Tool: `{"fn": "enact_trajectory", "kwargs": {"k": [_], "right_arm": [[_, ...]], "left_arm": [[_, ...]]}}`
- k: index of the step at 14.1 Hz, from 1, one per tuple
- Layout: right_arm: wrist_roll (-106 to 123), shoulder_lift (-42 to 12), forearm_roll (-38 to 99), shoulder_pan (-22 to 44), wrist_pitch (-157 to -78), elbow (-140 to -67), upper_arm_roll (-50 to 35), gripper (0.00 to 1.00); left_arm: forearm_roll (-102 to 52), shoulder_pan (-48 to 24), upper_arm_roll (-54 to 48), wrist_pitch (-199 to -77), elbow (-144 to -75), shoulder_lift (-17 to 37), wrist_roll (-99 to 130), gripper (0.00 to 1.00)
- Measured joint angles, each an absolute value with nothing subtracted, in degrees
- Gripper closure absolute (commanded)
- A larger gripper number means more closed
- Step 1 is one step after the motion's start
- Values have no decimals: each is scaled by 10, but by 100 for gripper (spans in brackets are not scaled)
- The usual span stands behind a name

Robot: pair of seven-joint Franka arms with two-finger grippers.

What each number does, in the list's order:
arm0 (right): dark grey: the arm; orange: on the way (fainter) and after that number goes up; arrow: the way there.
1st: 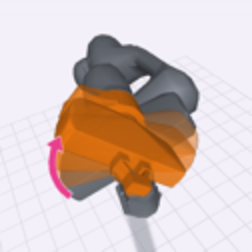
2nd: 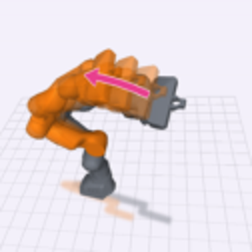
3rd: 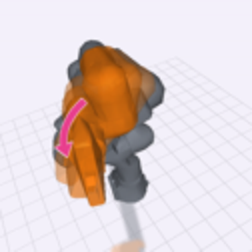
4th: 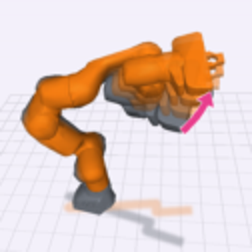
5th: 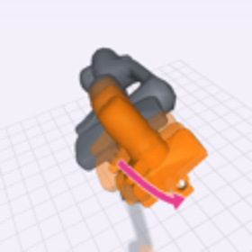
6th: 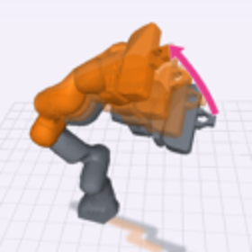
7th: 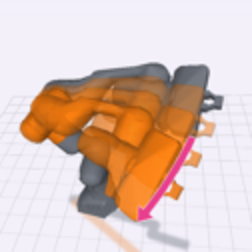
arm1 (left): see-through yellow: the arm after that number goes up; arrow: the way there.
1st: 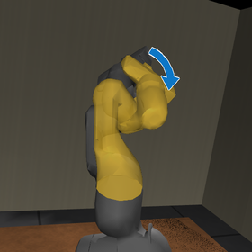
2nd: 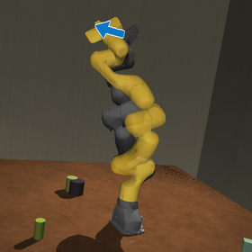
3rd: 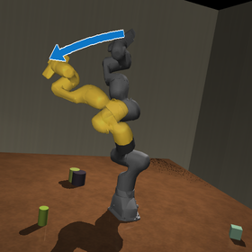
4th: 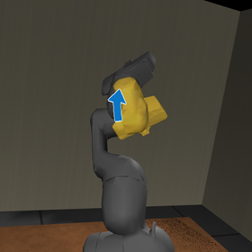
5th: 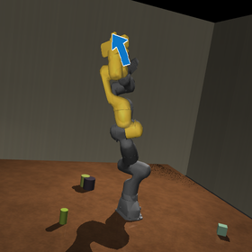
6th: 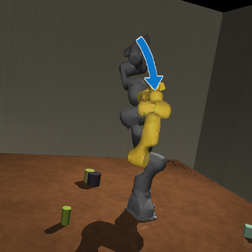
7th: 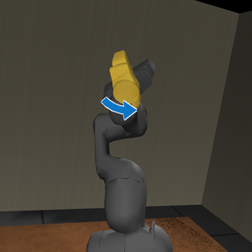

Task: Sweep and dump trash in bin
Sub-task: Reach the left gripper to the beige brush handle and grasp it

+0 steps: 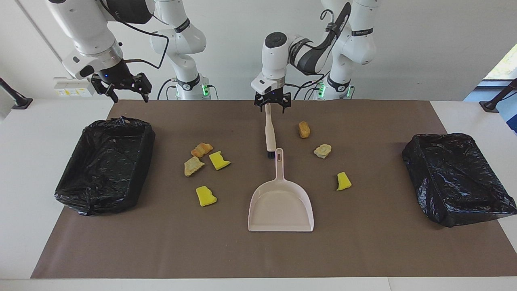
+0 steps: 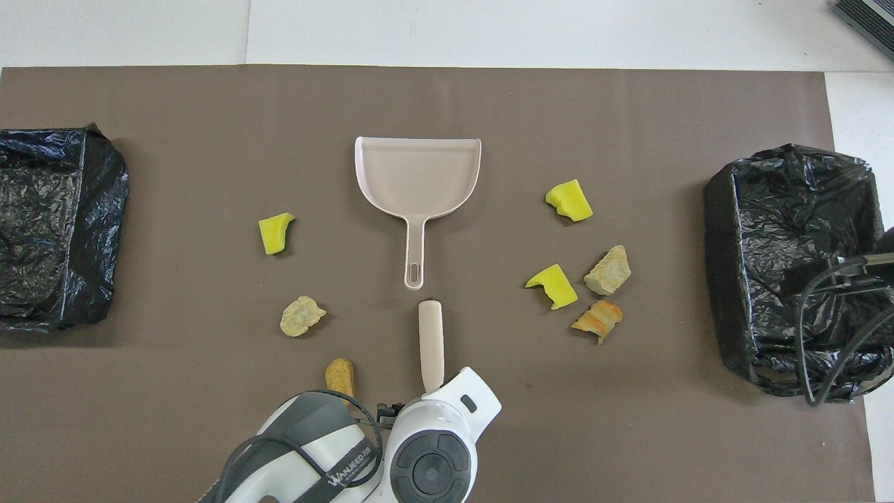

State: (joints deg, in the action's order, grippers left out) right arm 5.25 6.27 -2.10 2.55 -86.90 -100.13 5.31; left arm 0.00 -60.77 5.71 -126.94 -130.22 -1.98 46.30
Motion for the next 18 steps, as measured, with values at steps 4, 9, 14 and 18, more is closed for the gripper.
{"fn": "enact_trajectory", "kwargs": {"k": [4,9,14,18], "right_arm": [[58,71,-22,26,-882,-1026,53,0],[58,73,-22,26,-883,-1030,53,0],[58,74,-22,26,-885,-1031,53,0],[28,74,-16,27,-894,-1027,49,0]], "left_arm": [[0,-611,59,-1276,-1309,-8,467,46],[0,-612,59,-1269,-1314,-9,467,100],[0,-612,62,-1179,-1311,-29,465,100],[0,-597,75,-1076,-1311,-74,460,100]]}}
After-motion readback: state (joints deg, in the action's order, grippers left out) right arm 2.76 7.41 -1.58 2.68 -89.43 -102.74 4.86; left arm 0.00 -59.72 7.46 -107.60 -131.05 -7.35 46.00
